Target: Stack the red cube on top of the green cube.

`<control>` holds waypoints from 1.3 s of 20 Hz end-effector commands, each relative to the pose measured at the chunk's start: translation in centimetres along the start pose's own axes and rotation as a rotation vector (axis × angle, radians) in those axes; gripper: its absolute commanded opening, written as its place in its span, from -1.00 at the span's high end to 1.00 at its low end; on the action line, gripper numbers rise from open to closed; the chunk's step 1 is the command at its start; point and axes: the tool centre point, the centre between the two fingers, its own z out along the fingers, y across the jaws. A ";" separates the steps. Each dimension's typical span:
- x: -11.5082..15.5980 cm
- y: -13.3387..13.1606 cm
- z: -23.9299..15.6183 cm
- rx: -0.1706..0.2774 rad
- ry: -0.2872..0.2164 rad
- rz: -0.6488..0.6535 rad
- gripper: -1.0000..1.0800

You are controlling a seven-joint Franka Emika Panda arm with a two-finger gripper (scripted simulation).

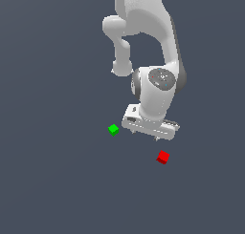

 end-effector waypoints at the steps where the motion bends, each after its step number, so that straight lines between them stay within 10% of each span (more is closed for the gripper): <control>1: 0.1 -1.9 1.1 -0.001 -0.006 0.043 -0.92; 26: 2.4 -10.7 6.2 -0.002 -0.034 0.250 -0.92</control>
